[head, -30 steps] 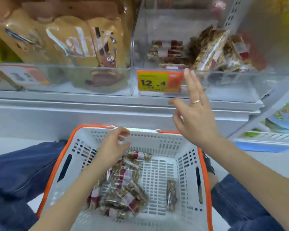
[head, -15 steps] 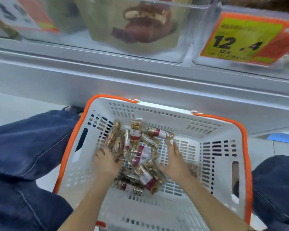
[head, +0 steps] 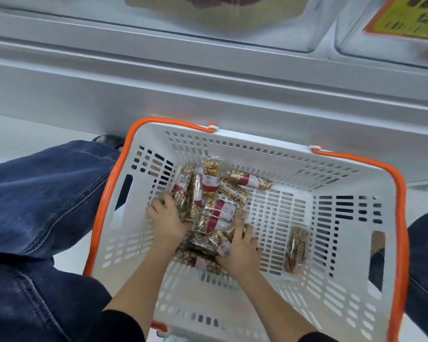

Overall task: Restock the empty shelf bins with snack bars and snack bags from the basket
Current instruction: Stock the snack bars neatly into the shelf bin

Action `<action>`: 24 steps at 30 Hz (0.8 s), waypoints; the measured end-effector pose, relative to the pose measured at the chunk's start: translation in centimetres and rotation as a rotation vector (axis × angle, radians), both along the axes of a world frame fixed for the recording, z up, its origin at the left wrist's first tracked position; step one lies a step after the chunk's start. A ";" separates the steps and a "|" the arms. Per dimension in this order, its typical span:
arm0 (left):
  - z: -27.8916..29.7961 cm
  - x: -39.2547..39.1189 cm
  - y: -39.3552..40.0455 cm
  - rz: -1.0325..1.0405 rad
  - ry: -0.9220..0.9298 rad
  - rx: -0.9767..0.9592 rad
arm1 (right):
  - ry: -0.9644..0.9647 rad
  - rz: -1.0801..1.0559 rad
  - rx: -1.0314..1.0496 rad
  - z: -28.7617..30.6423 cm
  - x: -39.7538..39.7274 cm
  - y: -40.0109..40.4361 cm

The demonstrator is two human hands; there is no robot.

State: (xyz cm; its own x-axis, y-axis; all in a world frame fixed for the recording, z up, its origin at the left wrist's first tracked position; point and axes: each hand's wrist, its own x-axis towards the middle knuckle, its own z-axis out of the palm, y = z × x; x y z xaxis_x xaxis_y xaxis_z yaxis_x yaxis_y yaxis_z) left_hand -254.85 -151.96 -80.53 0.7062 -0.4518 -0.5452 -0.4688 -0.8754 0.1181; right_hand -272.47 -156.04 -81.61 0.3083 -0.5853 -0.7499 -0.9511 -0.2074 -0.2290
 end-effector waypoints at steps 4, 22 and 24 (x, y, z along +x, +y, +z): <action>0.2 -0.2 -0.3 0.001 0.056 0.031 | -0.036 -0.053 -0.003 -0.1 -0.6 -0.7; 14.0 -5.3 -6.6 -0.045 0.098 -0.589 | -0.650 -0.208 -0.257 14.9 -1.4 -8.7; 18.6 -6.5 -7.8 -0.130 0.122 -0.699 | -0.781 -0.228 -0.313 19.6 -2.7 -10.6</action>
State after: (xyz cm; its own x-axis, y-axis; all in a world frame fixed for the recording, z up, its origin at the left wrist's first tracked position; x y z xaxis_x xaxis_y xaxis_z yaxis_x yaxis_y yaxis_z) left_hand -261.36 -159.75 -61.90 0.5756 -0.8000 -0.1694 -0.5117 -0.5139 0.6885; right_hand -275.12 -166.60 -62.00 0.5168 -0.8396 -0.1671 -0.5720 -0.1934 -0.7971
